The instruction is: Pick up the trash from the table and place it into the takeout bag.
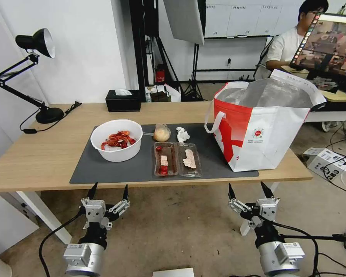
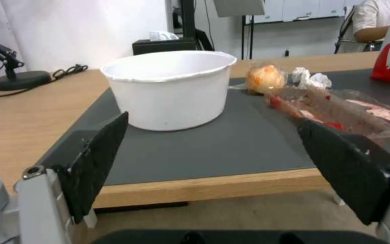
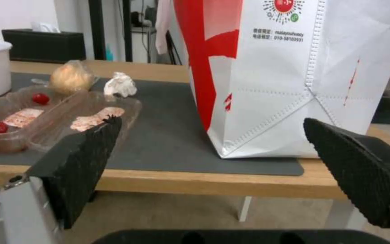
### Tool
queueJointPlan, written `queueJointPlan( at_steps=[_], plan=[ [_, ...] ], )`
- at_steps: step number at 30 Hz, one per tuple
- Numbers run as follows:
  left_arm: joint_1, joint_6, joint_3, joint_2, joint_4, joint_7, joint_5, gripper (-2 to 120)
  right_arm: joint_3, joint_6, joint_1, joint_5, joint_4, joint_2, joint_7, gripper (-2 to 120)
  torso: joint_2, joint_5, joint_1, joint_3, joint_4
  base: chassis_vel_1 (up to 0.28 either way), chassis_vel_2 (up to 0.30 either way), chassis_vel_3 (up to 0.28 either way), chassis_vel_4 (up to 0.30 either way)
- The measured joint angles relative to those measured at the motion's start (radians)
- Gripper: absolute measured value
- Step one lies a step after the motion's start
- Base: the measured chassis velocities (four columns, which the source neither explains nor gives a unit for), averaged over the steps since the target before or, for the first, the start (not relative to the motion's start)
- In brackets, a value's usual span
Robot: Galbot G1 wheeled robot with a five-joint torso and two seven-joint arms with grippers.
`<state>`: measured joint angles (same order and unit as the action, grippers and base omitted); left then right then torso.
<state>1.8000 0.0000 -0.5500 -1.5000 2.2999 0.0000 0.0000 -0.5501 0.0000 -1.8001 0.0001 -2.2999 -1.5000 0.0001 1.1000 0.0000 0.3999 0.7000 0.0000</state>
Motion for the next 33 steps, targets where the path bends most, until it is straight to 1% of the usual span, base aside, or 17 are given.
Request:
queueJointPlan(
  at_steps=[25,27,30,31,33],
  plan=[
    [0.0,0.0,0.0,0.0,0.0,0.0,0.0,100,0.001,-0.003,0.002,0.002,0.0,0.003,0.0,100,0.0,0.0,0.0,0.0,-0.0001,0.0,0.0,0.0,0.0],
    [0.0,0.004,0.0,0.0,0.0,-0.001,-0.004,100,0.004,-0.015,0.012,0.011,0.0,0.013,0.001,100,0.0,0.0,0.0,0.0,-0.0003,0.0,0.0,0.0,0.0],
    [-0.005,0.039,-0.004,0.002,0.004,-0.017,-0.032,100,0.032,-0.112,0.094,0.082,0.013,0.091,0.015,100,0.0,0.0001,0.0,0.0,0.0001,0.0,0.0,0.0,0.0],
    [-0.005,0.039,-0.004,0.002,0.004,-0.017,-0.032,100,0.032,-0.112,0.094,0.082,0.013,0.091,0.015,100,0.0,0.0001,0.0,0.0,0.0001,0.0,0.0,0.0,0.0],
    [-0.015,0.098,-0.012,0.007,0.017,-0.046,-0.08,100,0.053,-0.186,0.157,0.136,0.023,0.151,0.024,100,0.0,0.0003,0.0,0.0,0.0,0.0,0.0,0.0,0.0]
  ],
)
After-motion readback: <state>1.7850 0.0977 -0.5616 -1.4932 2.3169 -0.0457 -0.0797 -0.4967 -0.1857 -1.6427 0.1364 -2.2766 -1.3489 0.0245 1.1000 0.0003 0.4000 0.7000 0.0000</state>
